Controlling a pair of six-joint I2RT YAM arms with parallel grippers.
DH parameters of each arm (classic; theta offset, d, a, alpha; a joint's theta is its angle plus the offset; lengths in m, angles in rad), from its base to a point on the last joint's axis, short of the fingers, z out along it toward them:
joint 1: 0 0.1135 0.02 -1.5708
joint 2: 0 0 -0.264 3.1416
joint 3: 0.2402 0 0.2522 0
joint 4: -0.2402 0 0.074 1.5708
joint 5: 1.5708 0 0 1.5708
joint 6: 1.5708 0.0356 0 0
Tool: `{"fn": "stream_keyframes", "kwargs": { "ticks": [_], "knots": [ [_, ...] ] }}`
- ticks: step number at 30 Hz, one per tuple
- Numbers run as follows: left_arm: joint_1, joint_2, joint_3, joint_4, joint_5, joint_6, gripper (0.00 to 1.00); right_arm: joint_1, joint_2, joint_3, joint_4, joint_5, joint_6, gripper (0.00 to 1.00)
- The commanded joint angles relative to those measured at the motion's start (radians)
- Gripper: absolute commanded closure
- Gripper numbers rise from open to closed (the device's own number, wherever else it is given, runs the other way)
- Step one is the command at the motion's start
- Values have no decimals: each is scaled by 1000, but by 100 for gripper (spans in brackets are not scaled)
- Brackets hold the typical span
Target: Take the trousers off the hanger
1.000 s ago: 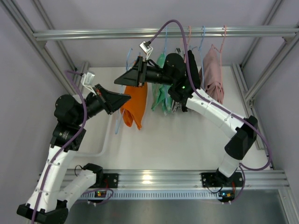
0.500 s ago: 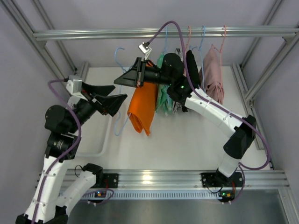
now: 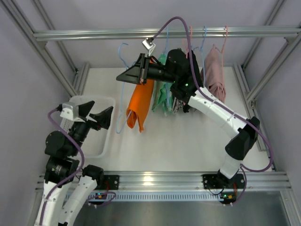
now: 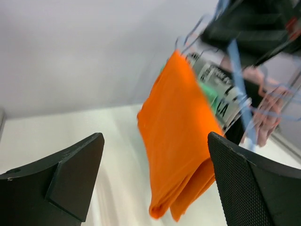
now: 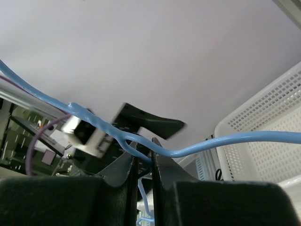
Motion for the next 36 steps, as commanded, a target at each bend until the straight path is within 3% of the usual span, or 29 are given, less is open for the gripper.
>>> {"fn": "stream_keyframes", "kwargs": {
  "ticks": [1, 7, 10, 14, 18, 24, 36],
  "knots": [
    [-1, -40, -112, -73, -59, 20, 5, -5, -97, 133, 147, -10, -32, 100],
    [-1, -67, -209, -67, 103, 8, 7, -14, -97, 173, 139, -10, -33, 100],
    [-1, -62, -250, -24, 317, 25, 7, -25, -100, 174, 136, -10, -26, 100],
    [-1, -38, -299, 70, 407, 89, 11, -31, -103, 180, 138, -4, -16, 100],
    [-1, 24, -353, 284, 479, 99, 14, -33, -98, 193, 133, 1, -6, 100],
    [-1, 159, -390, 508, 464, 6, 14, -39, -92, 214, 133, 5, 5, 100],
    [-1, 334, -380, 700, 379, -90, 16, -51, -97, 226, 139, -2, 36, 100]
  ]
}}
